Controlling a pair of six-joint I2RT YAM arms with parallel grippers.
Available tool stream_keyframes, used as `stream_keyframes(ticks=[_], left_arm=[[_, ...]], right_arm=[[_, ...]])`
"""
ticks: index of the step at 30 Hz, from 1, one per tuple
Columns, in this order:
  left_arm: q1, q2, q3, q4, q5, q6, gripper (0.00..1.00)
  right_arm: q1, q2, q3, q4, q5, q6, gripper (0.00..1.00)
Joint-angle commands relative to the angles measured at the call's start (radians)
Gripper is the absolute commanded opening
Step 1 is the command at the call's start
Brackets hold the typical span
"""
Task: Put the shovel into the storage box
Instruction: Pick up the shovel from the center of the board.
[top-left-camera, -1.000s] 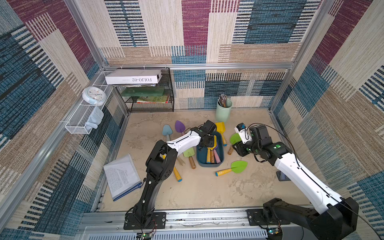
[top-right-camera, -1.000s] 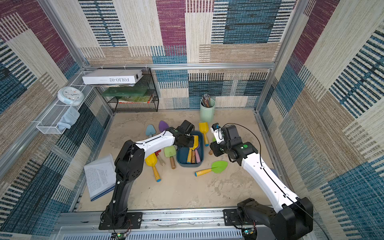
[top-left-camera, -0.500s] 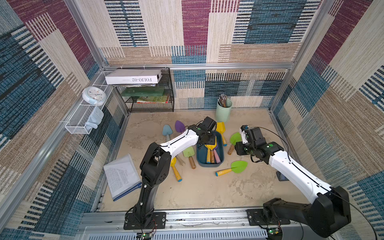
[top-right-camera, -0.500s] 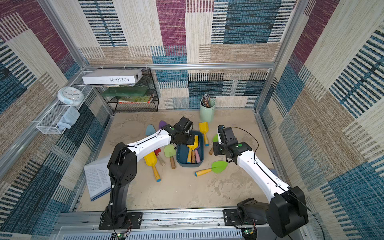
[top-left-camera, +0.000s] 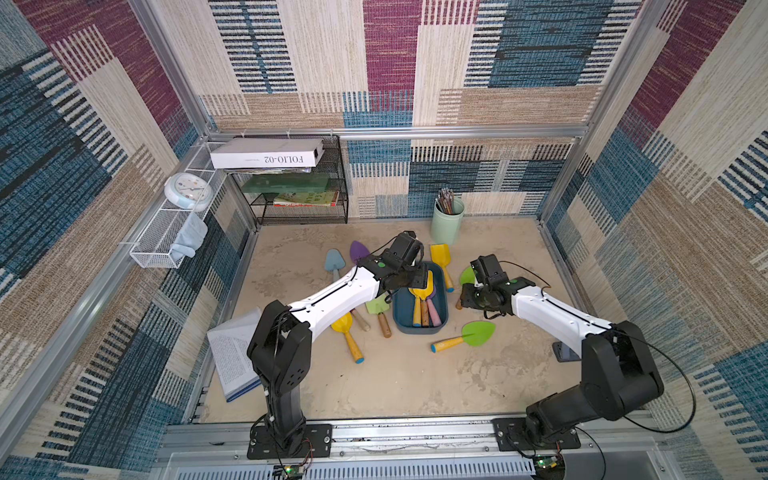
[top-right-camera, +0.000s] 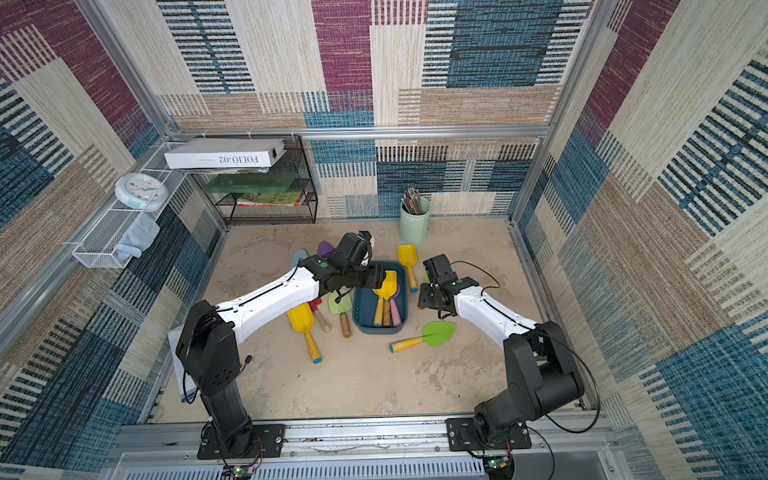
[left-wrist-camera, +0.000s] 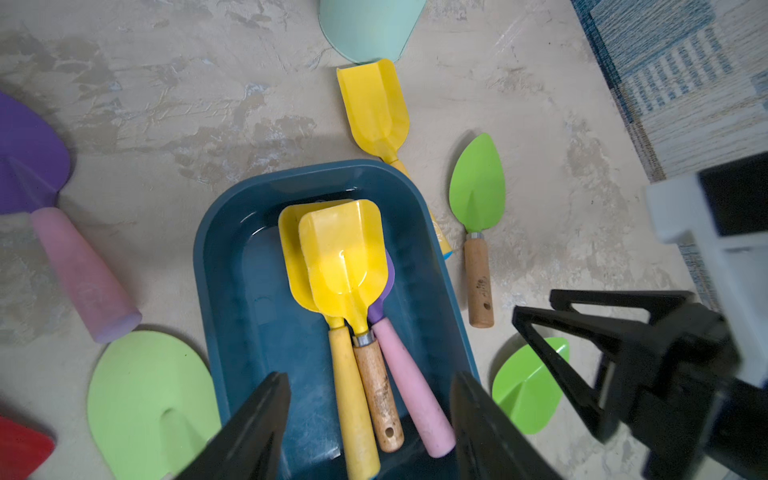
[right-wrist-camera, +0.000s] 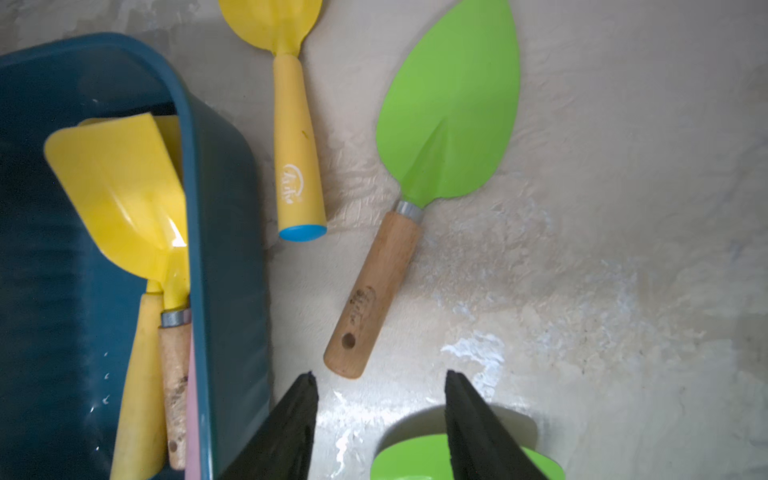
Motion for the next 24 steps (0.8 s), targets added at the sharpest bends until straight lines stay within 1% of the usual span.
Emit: stream_keyframes(ticks=[1,8,15,19,24], left_arm=[[0.0,-0.023,-0.021,0.038,0.023,0.031,0.66],[-0.001,-0.066,-0.07,0.068,0.022,0.054,0.68],[0.0,-0.073,-0.078,0.071,0.023,0.068,0.68],[-0.002,-0.068,-0.078,0.072,0.024,0.071,0.68],[-0.002,-0.063,-0.075,0.078,0.037,0.066,0.68]], right_arm=[[0.001,0.042,0.008,0.047,0.011,0.047,0.55],[0.001,0.137,0.028,0.078,0.028,0.075,0.56],[0.001,0.209,0.036,0.103,0.028,0.094,0.55],[0.001,0.223,0.032,0.112,0.037,0.098,0.49],[0.001,0.222,0.031,0.111,0.045,0.098,0.38]])
